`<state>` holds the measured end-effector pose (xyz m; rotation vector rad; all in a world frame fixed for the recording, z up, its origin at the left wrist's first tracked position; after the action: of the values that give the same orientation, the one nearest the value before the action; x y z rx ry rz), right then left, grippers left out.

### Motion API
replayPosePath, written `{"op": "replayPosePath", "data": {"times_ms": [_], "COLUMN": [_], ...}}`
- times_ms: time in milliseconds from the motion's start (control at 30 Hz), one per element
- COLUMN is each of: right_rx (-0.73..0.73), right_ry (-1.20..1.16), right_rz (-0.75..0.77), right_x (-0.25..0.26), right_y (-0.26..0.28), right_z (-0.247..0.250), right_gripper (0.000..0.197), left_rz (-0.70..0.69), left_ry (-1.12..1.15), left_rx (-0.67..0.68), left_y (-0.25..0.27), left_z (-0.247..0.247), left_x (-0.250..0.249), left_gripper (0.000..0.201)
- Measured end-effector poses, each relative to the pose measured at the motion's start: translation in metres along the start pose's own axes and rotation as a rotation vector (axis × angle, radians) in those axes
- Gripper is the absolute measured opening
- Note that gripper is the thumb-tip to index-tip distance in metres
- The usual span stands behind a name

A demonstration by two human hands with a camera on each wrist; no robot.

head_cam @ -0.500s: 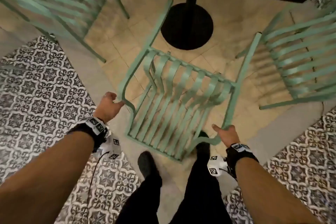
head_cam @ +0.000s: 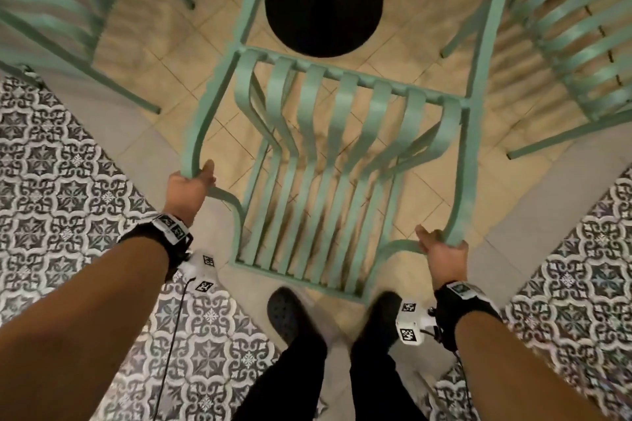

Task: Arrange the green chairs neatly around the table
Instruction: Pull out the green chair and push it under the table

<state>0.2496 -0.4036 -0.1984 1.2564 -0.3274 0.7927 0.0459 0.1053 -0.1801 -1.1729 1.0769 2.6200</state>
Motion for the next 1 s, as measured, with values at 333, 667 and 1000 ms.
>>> {"op": "replayPosePath", "data": {"times_ms": [333,667,1000], "right_rx": [0.011,0.152,0.172], "right_ry": [0.062,0.32,0.282], "right_rz": [0.256,0.258,0.324], "right_x": [0.169,0.301,0.201], "right_y": [0.02,0.028,0.058], "right_z": [0.062,0.075,0.087], "right_gripper": [0.013,0.019,0.035], "left_rz": [-0.168,-0.13,-0.089], "left_ry": [0.025,-0.043,-0.143], "left_rx": [-0.065,0.066,0.167], "left_y": [0.065,0.1,0.145], "left_z": [0.022,0.039,0.029], "left_x": [-0.123,-0.218,-0.096], "left_gripper": [0.037,0.022,0.029]}}
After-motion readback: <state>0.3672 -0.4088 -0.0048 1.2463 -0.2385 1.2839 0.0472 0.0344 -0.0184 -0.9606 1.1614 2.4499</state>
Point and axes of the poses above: each hand's wrist, its own y-axis away from the middle knuckle, its own z-axis out of the back of the hand, x = y × z, the point moved 9 cm from there along -y, towards the middle knuckle, and after that the axes turned 6 degrees about x, right-handed, at the moved point
